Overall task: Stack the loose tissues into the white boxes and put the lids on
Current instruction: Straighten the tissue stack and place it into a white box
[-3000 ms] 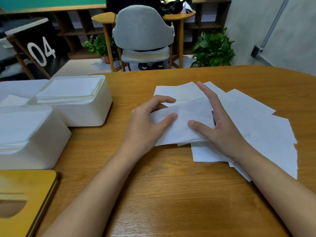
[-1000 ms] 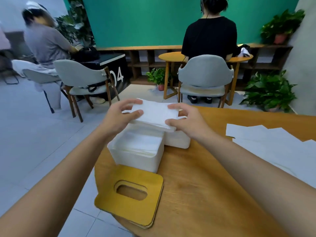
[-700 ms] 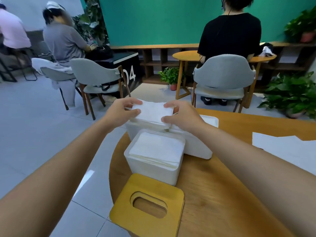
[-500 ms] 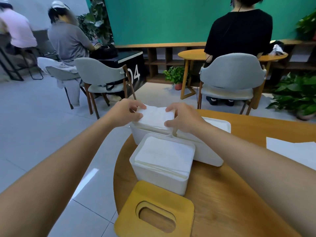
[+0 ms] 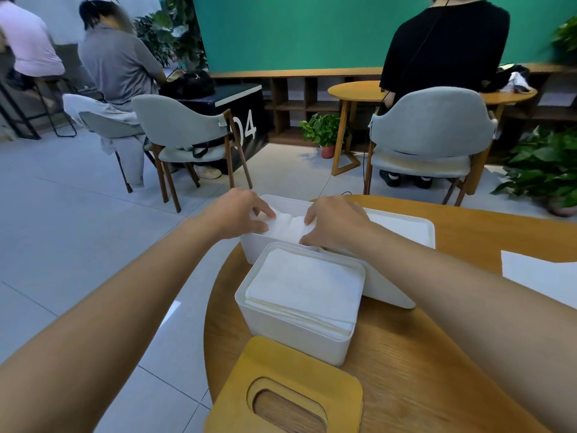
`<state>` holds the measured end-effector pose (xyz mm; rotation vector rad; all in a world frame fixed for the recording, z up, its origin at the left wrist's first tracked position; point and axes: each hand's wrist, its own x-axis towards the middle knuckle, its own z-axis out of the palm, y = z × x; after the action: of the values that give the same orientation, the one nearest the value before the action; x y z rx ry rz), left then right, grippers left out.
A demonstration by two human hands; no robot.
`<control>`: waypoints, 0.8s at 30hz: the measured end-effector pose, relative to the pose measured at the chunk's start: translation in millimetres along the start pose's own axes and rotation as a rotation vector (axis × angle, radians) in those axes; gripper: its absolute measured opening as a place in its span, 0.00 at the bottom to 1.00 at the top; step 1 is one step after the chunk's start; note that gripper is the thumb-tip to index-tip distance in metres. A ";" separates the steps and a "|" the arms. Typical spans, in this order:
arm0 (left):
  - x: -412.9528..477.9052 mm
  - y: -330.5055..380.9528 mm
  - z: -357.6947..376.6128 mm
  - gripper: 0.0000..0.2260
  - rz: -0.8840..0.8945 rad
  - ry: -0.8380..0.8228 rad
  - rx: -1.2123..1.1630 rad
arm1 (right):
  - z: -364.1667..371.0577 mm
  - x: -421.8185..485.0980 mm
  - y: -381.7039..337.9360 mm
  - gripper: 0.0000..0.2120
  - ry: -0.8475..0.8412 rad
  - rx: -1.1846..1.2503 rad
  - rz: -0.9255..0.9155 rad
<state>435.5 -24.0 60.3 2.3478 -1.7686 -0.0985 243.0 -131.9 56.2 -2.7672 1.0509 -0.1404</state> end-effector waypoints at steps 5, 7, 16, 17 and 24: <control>7.7 -1.3 -0.7 0.15 0.019 -0.069 0.104 | -5.4 0.5 -5.5 0.26 -0.024 -0.130 -0.006; 11.3 -0.6 0.0 0.16 0.017 -0.105 0.161 | -7.5 -0.1 -7.2 0.25 -0.026 -0.120 -0.011; 13.4 23.1 -12.2 0.24 0.026 -0.140 0.307 | -30.1 -25.1 -3.4 0.28 0.028 0.060 -0.067; 10.2 26.4 -15.5 0.28 0.032 -0.104 0.243 | -33.3 -30.0 -0.4 0.30 0.042 0.073 -0.083; -29.0 84.6 -55.0 0.46 0.104 -0.071 -0.015 | -59.3 -77.0 35.4 0.46 0.035 0.049 -0.113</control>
<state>357.0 -12.0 129.0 2.2635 -1.9122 -0.1801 153.6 -114.4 105.3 -2.7899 0.8862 -0.2275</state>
